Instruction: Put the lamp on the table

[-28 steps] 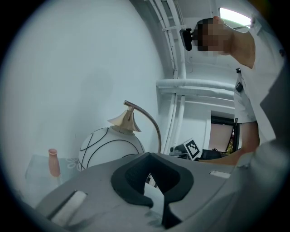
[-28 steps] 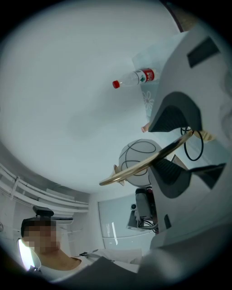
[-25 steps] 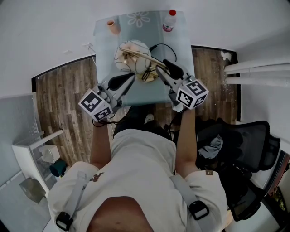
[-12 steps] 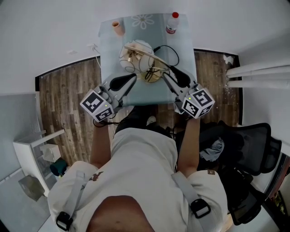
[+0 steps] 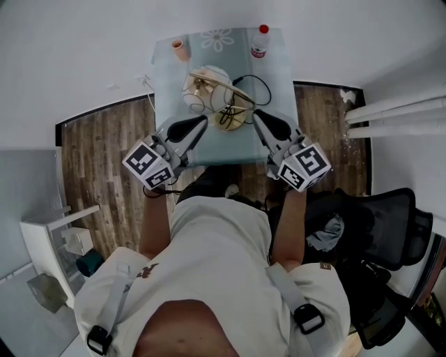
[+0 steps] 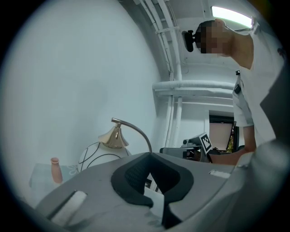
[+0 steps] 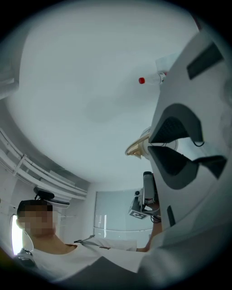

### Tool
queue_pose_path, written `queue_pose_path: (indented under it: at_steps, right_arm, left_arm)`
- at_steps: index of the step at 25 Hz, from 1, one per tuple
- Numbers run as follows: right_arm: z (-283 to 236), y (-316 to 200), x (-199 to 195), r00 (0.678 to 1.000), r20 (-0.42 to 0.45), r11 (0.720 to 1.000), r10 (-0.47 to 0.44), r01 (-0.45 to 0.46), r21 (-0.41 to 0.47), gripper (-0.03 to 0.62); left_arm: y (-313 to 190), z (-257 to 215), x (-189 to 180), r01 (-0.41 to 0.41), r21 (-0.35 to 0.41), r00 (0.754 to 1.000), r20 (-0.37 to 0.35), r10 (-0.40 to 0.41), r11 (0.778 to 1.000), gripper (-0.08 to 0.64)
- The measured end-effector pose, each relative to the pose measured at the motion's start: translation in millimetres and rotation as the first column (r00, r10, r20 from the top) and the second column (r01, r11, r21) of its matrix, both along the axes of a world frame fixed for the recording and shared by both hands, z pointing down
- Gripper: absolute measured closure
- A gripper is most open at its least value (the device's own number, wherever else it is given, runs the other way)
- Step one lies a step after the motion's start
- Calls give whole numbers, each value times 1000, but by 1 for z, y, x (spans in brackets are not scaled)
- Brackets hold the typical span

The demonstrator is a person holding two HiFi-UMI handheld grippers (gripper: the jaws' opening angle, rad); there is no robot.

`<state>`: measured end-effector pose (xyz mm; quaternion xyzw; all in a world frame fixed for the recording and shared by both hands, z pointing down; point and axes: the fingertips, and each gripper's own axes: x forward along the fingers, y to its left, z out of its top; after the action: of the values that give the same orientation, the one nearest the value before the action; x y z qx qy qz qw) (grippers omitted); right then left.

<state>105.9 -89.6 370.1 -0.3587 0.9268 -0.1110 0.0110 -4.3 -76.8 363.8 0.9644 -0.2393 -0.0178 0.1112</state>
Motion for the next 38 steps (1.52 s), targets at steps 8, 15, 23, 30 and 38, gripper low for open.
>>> queue_pose_path:
  at_steps: [8, 15, 23, 30, 38]
  right_arm:
    - [-29, 7, -12, 998, 32, 998, -45, 43, 54, 597]
    - [-21, 5, -23, 997, 47, 998, -66, 65, 23, 598]
    - [-9, 7, -29, 996, 23, 996, -87, 87, -7, 597]
    - [-7, 8, -31, 995, 23, 996, -93, 93, -16, 597]
    - [-3, 9, -32, 996, 23, 995, -91, 92, -23, 597]
  left_arm:
    - [2, -13, 0, 16, 13, 1000, -26, -16, 1000, 560]
    - [1, -11, -3, 34, 7, 999, -34, -33, 999, 560]
    - [2, -4, -3, 42, -7, 999, -34, -42, 999, 560]
    - [3, 0, -3, 44, -18, 999, -28, -45, 999, 560]
    - [4, 2, -2, 43, -23, 999, -22, -43, 999, 560]
